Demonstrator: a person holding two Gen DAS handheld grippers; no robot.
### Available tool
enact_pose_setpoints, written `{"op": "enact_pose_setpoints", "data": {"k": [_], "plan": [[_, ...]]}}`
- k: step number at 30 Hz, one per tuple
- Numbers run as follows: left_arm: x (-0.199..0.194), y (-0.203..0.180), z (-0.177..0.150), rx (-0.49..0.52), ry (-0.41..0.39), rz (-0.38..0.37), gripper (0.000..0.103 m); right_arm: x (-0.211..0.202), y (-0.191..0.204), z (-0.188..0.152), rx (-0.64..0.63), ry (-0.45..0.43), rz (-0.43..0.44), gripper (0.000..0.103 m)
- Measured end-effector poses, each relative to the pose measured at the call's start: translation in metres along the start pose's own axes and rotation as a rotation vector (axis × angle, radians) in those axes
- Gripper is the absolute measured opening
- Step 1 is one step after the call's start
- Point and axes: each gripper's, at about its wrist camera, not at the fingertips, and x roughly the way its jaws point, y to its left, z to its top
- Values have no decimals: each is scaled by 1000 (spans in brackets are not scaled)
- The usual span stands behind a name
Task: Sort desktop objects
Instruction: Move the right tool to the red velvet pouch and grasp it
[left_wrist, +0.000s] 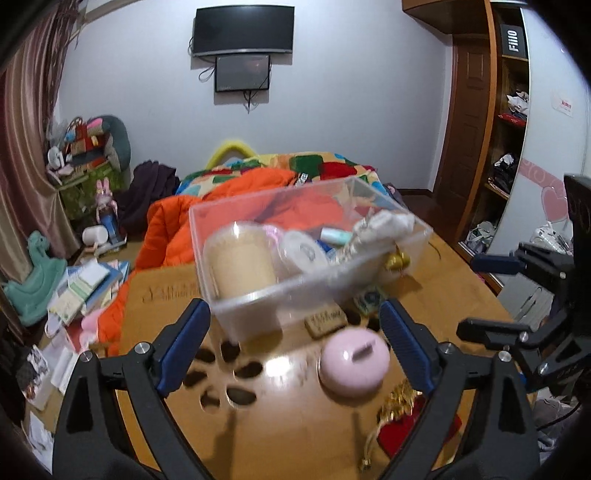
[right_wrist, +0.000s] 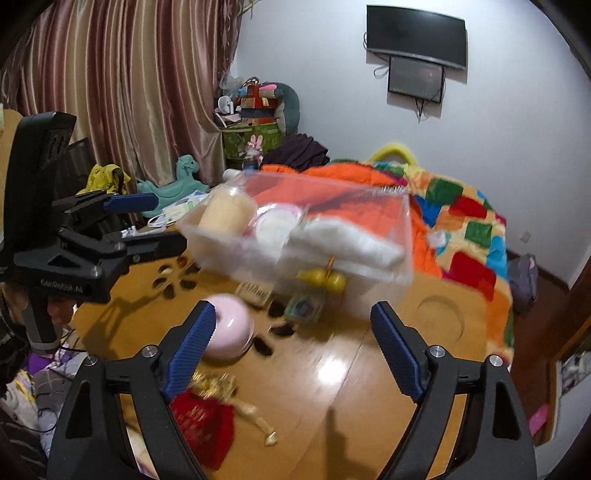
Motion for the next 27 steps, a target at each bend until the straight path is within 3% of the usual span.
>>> {"op": "enact_pose_setpoints", "data": {"k": [10, 15, 20, 27], "plan": [[-16, -1, -46, -52, 15, 6, 95, 7, 36, -59, 27, 43, 74, 84], [-19, 3, -61, -71, 19, 11, 97, 20, 54, -69, 13, 58, 95, 84], [-23, 6, -70, -92, 13, 7, 97, 38, 63, -70, -27, 80, 63, 81], [-15, 9, -72, -116, 30, -2, 97, 45, 68, -70, -52, 69, 22, 56]]}}
